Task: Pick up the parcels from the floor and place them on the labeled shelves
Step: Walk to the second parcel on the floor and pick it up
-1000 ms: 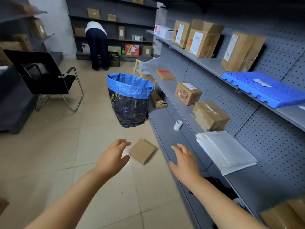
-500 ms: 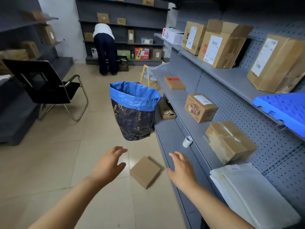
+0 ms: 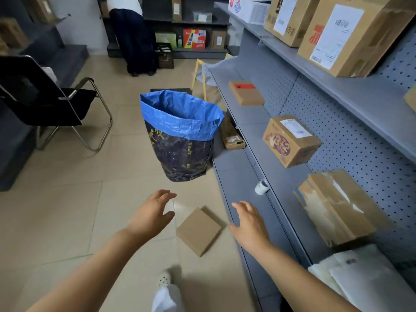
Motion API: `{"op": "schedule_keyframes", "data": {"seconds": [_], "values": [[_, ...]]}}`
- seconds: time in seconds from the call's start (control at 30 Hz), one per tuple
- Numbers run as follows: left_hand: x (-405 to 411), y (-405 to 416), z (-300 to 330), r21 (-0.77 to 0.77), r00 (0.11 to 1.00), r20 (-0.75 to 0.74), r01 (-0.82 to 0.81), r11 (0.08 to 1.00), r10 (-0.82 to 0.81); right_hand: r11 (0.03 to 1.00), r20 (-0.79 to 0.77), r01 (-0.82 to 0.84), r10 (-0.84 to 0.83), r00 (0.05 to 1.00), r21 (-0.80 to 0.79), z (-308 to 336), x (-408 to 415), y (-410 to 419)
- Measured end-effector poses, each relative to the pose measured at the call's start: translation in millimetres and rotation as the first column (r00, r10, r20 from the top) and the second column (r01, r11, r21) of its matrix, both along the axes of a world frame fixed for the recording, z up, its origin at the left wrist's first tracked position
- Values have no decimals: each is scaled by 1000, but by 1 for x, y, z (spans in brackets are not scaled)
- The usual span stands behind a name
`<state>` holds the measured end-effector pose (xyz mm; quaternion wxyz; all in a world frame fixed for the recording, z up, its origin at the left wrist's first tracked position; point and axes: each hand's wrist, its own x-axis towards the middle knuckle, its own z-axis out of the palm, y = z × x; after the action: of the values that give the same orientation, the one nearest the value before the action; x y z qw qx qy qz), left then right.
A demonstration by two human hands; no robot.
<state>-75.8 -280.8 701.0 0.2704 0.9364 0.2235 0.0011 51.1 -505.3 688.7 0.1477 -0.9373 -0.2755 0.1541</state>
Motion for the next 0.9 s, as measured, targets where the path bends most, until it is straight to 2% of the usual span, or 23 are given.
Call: {"op": "schedule_keyframes", "data": {"seconds": [0.2,0.47,0.57,0.9], "values": [[84,60,-31,-33,995,-35,93,995,-94,994,-51,91,-94,994,-62,-25,57,51],[189,133,-90,-59,966,-135,217,974,-223,954,-242,287,-298,923,-82,-81,125,116],[215,142,-129,-107,959,-169,212,971,-228,934,-303,333,-357,884,-129,-120,145,126],[247,149,-318,-228,936,-330,46,973,-121,911,-399,268,-382,834,-312,-298,182,130]]}}
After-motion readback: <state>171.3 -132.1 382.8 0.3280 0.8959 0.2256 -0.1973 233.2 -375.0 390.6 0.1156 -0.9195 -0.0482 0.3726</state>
